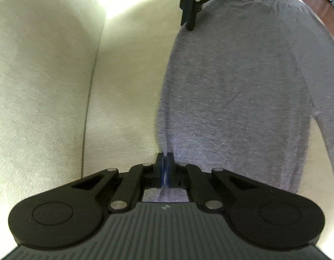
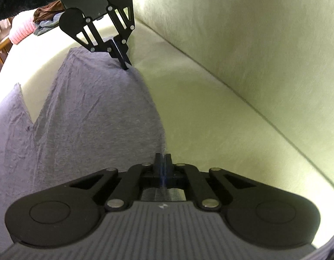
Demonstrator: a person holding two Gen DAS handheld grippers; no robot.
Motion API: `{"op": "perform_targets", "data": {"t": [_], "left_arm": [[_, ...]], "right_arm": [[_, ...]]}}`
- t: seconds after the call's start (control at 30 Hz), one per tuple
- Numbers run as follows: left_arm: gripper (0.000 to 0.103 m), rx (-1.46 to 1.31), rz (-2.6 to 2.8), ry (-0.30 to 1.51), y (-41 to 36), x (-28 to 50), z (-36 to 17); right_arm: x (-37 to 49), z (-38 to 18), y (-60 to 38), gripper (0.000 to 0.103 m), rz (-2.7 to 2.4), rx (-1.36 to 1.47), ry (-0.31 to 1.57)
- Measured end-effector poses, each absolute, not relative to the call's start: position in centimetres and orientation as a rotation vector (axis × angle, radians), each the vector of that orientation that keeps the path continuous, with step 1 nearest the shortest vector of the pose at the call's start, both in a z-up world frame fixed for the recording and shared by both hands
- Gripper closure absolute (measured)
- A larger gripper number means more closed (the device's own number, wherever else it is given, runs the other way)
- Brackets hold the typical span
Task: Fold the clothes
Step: 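Grasp the shorts' leg edge with the left gripper while the right gripper grasps the waistband edge, then lift and fold the grasped edge over the shorts with both grippers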
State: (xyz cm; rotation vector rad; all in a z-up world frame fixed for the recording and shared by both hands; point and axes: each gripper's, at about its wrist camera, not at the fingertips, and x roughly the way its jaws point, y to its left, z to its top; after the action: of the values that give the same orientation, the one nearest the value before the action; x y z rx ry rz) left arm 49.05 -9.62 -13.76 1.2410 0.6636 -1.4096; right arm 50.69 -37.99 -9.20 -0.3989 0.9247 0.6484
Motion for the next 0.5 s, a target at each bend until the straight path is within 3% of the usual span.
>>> {"op": "perform_targets", "data": {"t": [0.5], "left_arm": [[0.103,1.286,-1.002,0.431,0.1,29.9,-12.1]], "right_arm": [[40.4,-5.9,-32.6,0.103,0.549,-0.691,0.645]]}}
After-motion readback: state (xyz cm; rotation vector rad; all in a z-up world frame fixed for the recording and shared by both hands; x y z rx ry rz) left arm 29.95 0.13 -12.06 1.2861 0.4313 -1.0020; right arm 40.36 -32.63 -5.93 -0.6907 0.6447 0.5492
